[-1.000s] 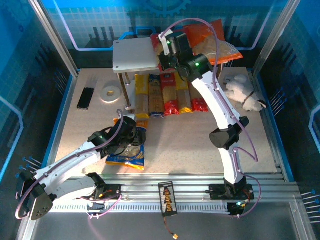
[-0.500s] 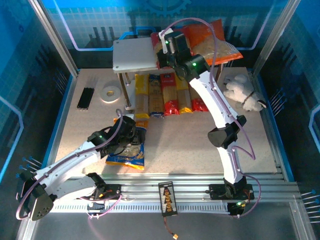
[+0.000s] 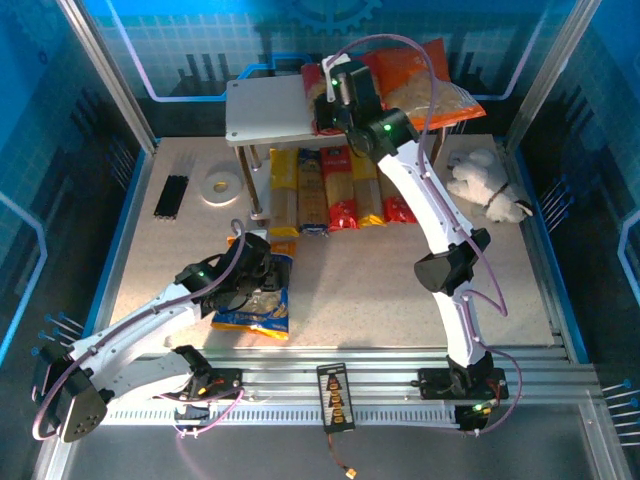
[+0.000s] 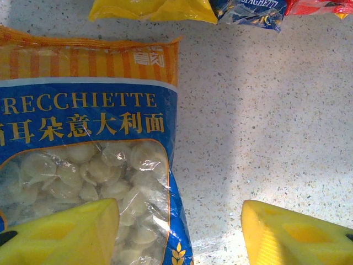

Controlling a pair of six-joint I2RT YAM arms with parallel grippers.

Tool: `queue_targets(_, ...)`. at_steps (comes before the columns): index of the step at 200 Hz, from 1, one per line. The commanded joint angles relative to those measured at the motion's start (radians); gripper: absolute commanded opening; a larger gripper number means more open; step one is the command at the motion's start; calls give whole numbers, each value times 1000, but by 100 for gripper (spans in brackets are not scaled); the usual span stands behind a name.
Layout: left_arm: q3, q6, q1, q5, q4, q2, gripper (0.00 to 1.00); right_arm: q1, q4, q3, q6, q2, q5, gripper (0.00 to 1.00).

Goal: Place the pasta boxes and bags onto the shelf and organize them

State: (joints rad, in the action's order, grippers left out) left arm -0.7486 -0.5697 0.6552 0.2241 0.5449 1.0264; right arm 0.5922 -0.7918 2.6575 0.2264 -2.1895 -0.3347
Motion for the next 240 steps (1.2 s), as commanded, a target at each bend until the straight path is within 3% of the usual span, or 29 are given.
queue_targets(1, 17, 11, -10, 7, 14, -18, 61, -20, -1, 14, 44, -26, 38, 4)
queue_targets(78, 42, -7, -11, 24, 31, -58, 61, -19, 174, -88, 3, 140, 104, 29)
queue_targets(112, 48, -19, -11, 35, 43, -65, 62, -15, 216, -84, -17, 221, 139, 57)
queue_targets(137, 53, -38, -11, 54, 72, -68, 63, 2, 156, -153, -40, 342, 173, 66)
queue_targets(153, 77, -62, -11, 62, 75, -72, 64, 26, 144, -338, -50, 484, 177, 70)
queue_targets(182, 147, -130, -9, 64, 52, -55, 64, 70, 307, -916, -10, 850, 151, 79)
queue_targets(199, 163, -155, -9, 65, 53, -35, 64, 78, 355, -1183, 41, 1043, 151, 79)
queue_targets(234, 152, -173, -8, 123, 91, -17, 65, 99, 261, -1478, 127, 1288, 143, 79)
queue_targets(240, 147, -173, -8, 132, 95, -16, 69, 102, 238, -1513, 136, 1319, 149, 79)
